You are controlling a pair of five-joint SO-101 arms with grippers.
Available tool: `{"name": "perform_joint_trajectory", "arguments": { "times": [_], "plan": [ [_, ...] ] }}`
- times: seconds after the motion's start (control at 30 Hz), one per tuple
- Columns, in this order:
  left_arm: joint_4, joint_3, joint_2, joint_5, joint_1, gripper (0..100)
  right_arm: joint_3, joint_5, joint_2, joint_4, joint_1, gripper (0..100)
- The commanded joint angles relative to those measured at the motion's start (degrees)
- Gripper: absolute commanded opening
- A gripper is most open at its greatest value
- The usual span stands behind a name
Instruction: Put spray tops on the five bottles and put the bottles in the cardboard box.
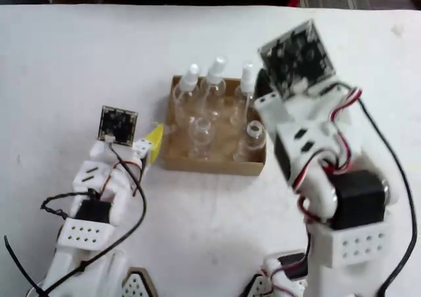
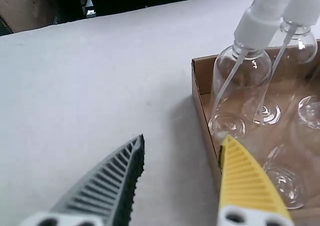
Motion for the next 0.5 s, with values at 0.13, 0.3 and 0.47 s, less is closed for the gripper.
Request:
{"name": "perform_joint_trajectory", "arguments": {
  "times": [0.13, 0.3, 0.47],
  "plan": [
    [-1.2, -0.5, -1.4, -0.7, 0.1, 23, 12.2, -12.3, -5.4, -19.8, -0.7, 1.5],
    [-1.2, -0.5, -1.4, -0.7, 0.1, 23, 12.3, -19.9, -5.6, -26.1, 0.0, 1.5],
    [-1.3, -0.5, -1.4, -0.7, 0.1, 23, 15.7, -20.5, -5.9, -34.1, -0.5, 1.5]
  ]
}}
